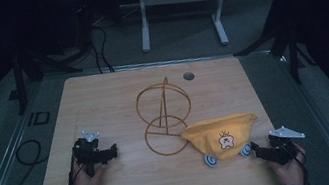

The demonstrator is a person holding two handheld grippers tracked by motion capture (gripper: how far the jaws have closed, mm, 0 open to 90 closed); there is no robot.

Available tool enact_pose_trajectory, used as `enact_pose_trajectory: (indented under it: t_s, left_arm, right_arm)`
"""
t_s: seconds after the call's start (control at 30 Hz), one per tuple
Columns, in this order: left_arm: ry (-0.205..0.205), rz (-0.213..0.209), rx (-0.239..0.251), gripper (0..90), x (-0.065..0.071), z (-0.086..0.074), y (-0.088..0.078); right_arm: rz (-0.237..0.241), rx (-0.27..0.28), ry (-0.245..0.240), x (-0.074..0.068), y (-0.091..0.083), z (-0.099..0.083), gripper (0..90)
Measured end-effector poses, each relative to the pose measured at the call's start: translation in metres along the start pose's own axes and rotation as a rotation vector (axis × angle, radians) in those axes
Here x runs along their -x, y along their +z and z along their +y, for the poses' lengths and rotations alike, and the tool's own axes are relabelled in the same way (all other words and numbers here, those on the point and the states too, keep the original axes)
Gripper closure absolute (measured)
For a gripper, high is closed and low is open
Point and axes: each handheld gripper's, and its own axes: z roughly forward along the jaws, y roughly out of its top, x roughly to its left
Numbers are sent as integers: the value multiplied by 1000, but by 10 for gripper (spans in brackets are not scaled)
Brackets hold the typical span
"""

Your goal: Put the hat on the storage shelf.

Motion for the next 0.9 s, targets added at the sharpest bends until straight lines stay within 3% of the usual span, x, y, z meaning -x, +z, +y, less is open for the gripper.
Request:
enact_pose_trajectory:
  t_s: [0.63, 0.9]
  left_arm:
    - [-3, 0, 2, 4, 0, 0, 0]
    - [-1, 0, 0, 4, 0, 0, 0]
  right_arm:
    - [20, -16, -19, 0, -1, 0, 176]
    - [70, -34, -70, 3, -3, 2, 252]
